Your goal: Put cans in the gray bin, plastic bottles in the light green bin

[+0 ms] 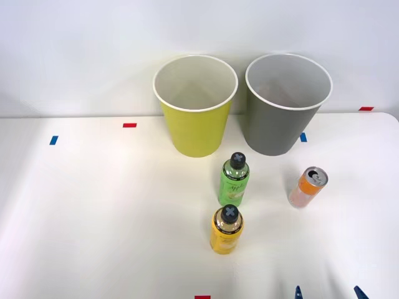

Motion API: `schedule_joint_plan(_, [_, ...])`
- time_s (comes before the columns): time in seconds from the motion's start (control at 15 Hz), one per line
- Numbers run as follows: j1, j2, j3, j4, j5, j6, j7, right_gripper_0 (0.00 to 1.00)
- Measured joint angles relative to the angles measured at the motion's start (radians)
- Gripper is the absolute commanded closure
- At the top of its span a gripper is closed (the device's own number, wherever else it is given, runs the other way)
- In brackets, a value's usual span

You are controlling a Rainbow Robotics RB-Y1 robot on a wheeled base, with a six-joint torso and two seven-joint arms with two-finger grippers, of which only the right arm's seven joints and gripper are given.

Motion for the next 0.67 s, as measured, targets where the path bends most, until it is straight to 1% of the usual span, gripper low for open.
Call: schedule_joint_plan(0.67, [0.000, 0.000, 0.000, 0.000, 0.000, 0.000, 0.000, 0.00])
